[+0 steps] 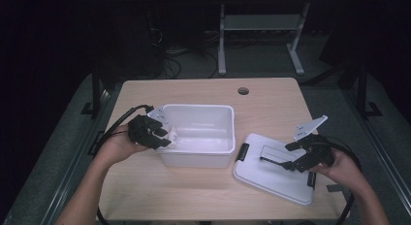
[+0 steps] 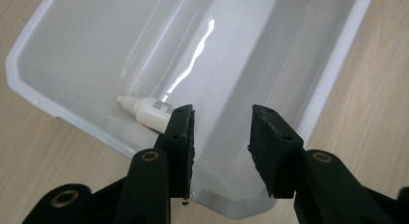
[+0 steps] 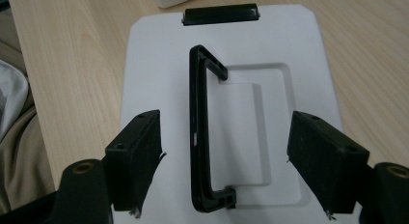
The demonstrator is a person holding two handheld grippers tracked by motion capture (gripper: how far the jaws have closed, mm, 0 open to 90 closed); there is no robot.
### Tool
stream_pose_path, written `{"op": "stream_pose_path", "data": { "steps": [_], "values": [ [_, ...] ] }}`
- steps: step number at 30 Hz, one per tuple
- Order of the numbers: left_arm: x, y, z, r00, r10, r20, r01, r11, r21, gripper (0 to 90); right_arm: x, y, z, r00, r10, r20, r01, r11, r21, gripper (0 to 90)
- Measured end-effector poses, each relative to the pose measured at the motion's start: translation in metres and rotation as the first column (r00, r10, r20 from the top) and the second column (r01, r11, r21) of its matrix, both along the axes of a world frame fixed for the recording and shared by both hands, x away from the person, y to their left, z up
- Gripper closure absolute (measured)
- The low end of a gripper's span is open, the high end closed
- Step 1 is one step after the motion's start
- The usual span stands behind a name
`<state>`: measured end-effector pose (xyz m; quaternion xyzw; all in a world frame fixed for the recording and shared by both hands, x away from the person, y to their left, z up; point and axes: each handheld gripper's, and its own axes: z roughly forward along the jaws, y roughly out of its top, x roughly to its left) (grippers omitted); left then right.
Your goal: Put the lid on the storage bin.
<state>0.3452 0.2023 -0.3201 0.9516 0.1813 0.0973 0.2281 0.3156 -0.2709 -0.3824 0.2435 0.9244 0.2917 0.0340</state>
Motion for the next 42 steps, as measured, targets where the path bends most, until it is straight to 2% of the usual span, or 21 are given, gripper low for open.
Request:
{"op": "stream_pose_path", "data": {
  "steps": [8, 12, 20, 42],
  "values": [
    [-0.008, 0.007, 0.007, 1.0, 0.002, -0.003, -0.002, 1.0, 0.0, 60.2, -0.001, 0.0, 0.001, 1.0, 0.001, 0.001, -0.001, 1.0, -0.007, 27.4],
    [-0.014, 0.012, 0.012, 1.0, 0.004, 0.004, -0.004, 0.9998, -0.019, 59.8, 0.0, 0.002, 0.002, 1.0, 0.003, 0.005, -0.003, 0.9999, -0.015, 27.2],
    [-0.026, 0.023, 0.023, 0.9998, 0.005, 0.019, -0.004, 0.9998, -0.02, 59.1, 0.0, 0.005, 0.003, 0.9999, 0.007, 0.009, -0.007, 0.9997, -0.022, 27.0],
    [-0.056, 0.05, 0.017, 0.9986, 0.038, 0.036, -0.036, 0.9985, -0.041, 56.9, -0.002, 0.009, 0.004, 0.9999, 0.005, 0.014, -0.005, 0.9997, -0.025, 27.0]
  ]
}}
